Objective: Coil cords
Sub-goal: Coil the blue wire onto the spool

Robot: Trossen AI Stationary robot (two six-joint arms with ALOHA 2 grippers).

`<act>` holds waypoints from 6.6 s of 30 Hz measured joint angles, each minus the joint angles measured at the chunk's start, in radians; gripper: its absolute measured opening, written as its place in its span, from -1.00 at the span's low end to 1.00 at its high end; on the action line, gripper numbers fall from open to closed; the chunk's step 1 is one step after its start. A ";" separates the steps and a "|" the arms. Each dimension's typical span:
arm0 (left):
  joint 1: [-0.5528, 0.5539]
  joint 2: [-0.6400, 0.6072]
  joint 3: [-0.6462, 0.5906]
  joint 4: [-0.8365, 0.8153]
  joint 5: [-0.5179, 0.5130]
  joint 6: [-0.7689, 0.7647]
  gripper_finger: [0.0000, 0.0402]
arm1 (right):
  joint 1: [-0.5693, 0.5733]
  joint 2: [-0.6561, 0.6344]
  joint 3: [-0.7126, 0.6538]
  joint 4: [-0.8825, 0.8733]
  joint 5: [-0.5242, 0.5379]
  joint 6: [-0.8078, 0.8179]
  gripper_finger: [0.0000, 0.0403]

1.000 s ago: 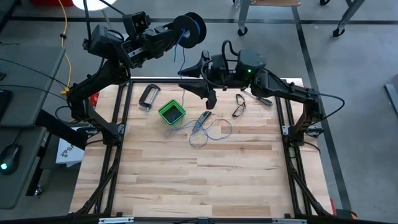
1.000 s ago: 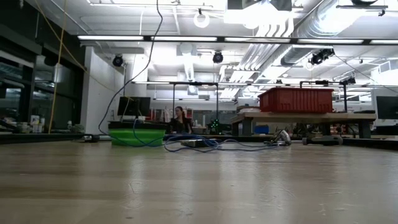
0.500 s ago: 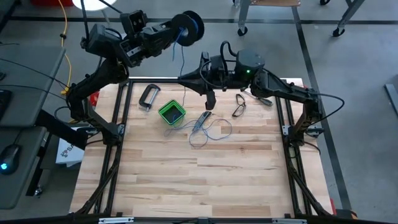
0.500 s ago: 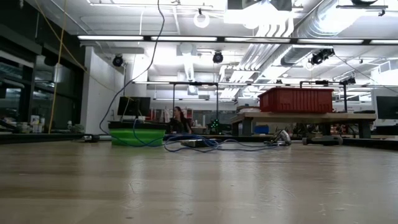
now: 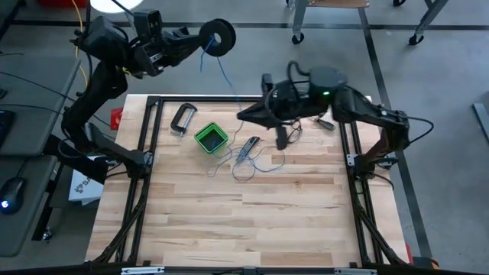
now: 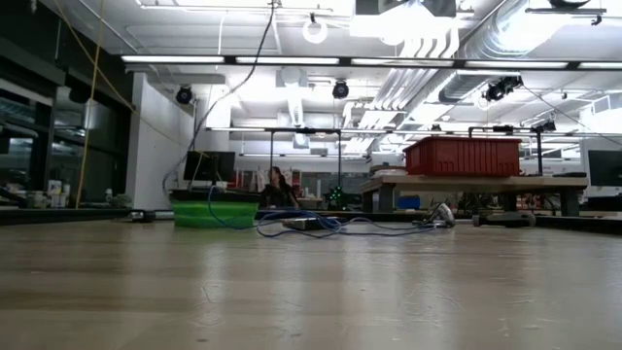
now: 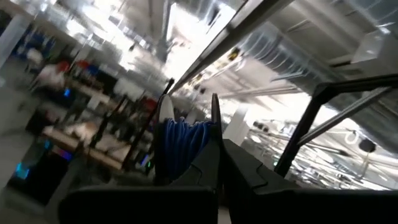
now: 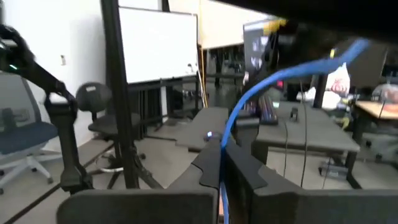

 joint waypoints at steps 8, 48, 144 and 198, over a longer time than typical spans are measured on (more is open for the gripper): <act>-0.017 -0.017 0.000 -0.228 0.005 -0.070 -1.00 | -0.003 -0.078 0.000 -0.002 0.000 -0.040 -1.00; -0.299 0.321 -0.001 0.513 0.463 -0.687 -1.00 | -0.023 -0.105 0.000 -0.036 -0.161 -0.045 -1.00; -0.027 0.207 0.000 0.745 0.158 -0.243 -1.00 | -0.069 0.127 0.000 0.175 0.207 0.160 -0.32; -0.040 0.207 -0.001 0.738 0.126 -0.234 -1.00 | -0.055 0.144 0.000 0.174 0.256 0.132 -0.33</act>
